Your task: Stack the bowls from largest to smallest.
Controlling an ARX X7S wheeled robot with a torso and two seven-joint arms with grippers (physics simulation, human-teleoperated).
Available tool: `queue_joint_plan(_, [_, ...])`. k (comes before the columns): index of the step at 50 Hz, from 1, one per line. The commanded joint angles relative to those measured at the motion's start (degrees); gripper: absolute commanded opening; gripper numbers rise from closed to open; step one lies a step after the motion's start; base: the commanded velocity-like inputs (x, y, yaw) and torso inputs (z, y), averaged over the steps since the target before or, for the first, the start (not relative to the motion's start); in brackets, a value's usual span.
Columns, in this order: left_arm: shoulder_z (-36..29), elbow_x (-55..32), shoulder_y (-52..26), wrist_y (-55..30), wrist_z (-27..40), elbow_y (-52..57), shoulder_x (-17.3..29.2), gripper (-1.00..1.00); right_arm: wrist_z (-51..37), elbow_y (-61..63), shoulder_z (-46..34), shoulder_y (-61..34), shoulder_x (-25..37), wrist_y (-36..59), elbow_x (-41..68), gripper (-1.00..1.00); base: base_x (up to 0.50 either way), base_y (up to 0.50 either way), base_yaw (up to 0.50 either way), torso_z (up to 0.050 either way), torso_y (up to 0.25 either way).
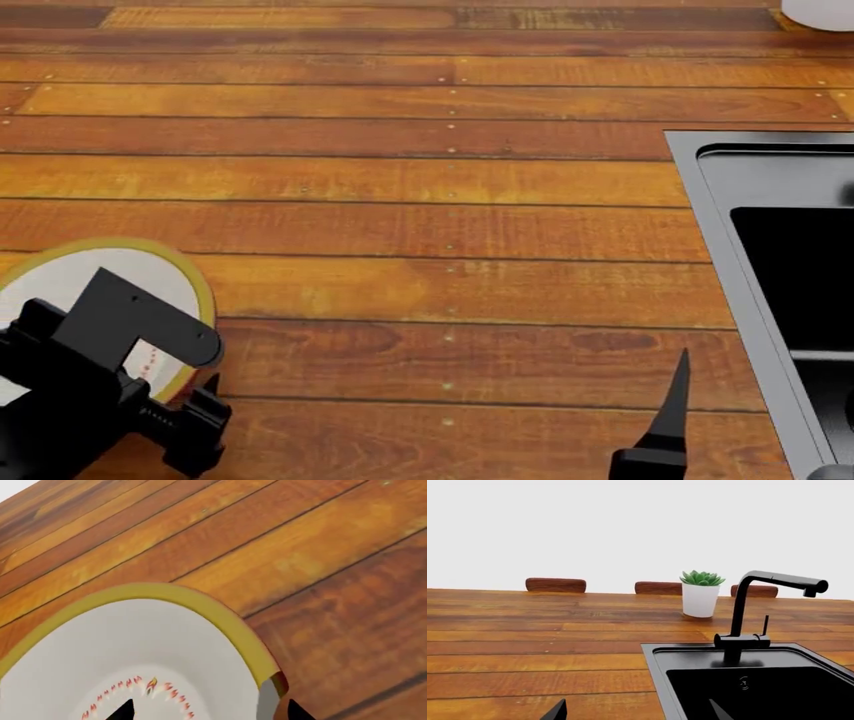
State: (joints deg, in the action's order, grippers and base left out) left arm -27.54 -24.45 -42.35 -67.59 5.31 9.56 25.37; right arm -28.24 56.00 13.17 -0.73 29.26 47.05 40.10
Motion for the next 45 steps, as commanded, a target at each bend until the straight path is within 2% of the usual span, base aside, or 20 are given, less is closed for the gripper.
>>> queue_joint_plan(1, [-2.2, 1.35, 2.02, -1.54, -2.69, -4.31, -0.85, 1.0, 1.22, -0.82, 1.41, 0.36, -1.15, -1.54, -0.5, 1.0, 0.0, 0.0, 0.0, 0.0, 0.0])
queue_joint_plan(19, [-0.29, -2.02, 0.35, -7.66, -2.5, 5.46, -0.26, 1.0, 0.7, -1.1, 0.56, 0.27, -0.8, -2.0, -0.28, 1.0, 0.0, 0.0, 0.0, 0.0, 0.0])
queue_joint_plan(26, [-0.5, -1.69, 0.5, -6.24, -2.96, 1.41, -0.6, 1.0, 0.48, -1.01, 0.97, 0.44, -0.48, -2.16, 0.16, 1.0, 0.0, 0.0, 0.0, 0.0, 0.0])
queue_joint_plan(27, [0.59, -0.99, 0.62, -5.57, -1.63, 0.79, -1.03, -1.0, 0.52, -1.19, 1.02, 0.49, -0.49, -2.35, 0.09, 1.0, 0.0, 0.0, 0.0, 0.0, 0.0])
queue_joint_plan(33, [1.23, -0.76, -1.11, -7.33, -0.38, 3.24, -0.53, -1.0, 0.51, -1.56, 0.22, 0.52, -0.46, -2.71, -0.35, 1.0, 0.0, 0.0, 0.0, 0.0, 0.0])
queue_joint_plan(45, [3.57, -3.73, -6.75, -16.27, 1.7, 19.73, 0.7, -1.0, 0.25, -1.65, -0.22, 0.61, -0.27, -3.06, -0.28, 1.0, 0.0, 0.0, 0.0, 0.0, 0.0])
